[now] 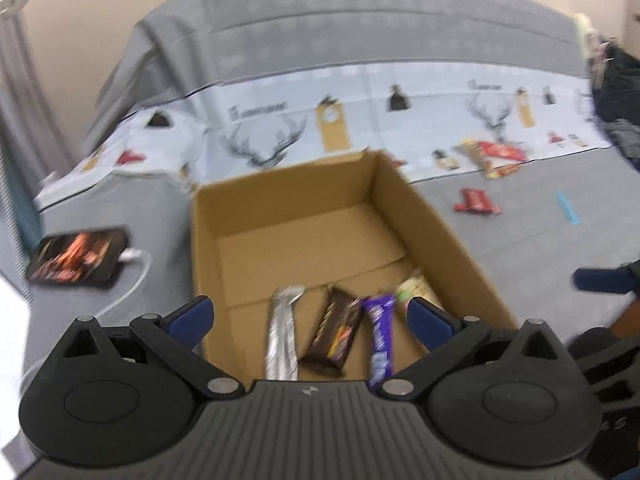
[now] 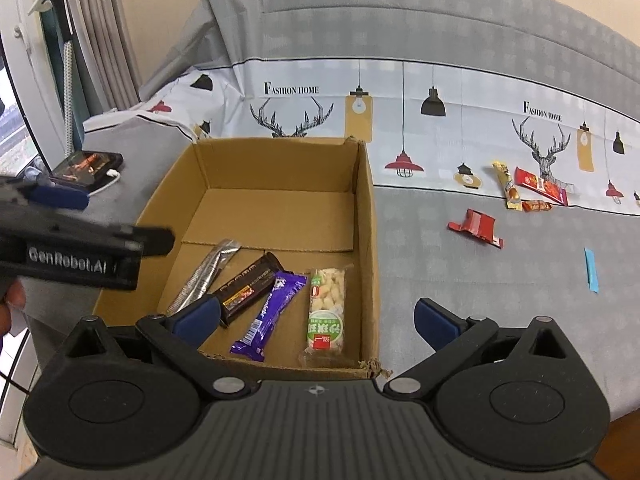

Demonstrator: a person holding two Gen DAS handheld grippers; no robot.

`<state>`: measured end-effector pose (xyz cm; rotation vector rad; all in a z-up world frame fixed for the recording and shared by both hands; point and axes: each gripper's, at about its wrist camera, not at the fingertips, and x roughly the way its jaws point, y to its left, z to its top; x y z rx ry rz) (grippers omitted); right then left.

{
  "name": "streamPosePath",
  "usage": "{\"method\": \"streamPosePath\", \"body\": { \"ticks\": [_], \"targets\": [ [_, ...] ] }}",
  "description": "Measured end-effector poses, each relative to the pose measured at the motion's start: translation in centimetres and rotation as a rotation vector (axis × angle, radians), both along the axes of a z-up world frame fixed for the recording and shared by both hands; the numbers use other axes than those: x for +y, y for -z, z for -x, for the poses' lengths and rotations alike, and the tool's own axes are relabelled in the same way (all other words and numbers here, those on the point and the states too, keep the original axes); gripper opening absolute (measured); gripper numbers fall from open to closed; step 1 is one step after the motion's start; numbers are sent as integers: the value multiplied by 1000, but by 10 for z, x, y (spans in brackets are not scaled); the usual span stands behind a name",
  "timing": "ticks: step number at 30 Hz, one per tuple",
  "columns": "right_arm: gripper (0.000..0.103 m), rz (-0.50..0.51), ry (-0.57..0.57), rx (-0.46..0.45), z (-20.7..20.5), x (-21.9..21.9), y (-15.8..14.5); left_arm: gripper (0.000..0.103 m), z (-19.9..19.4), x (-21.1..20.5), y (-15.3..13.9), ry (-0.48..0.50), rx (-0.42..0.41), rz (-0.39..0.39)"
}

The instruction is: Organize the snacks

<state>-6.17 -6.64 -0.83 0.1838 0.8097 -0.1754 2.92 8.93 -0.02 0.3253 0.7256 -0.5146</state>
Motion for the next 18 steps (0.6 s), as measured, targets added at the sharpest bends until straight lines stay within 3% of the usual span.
{"method": "streamPosePath", "body": {
  "ticks": [4,8,13,18],
  "targets": [
    [102,4,10,18,-3,0,5,103,-7,-7,-1,55,21,61],
    [102,9,20,39,-6,-1,9,103,-10,-15,1,165,-33,20],
    [102,19,24,76,-12,1,18,103,-14,-8,-4,232,-246,48],
    [102,42,4,109,-20,10,23,103,-47,-8,-8,261,-308,22]
  ]
}}
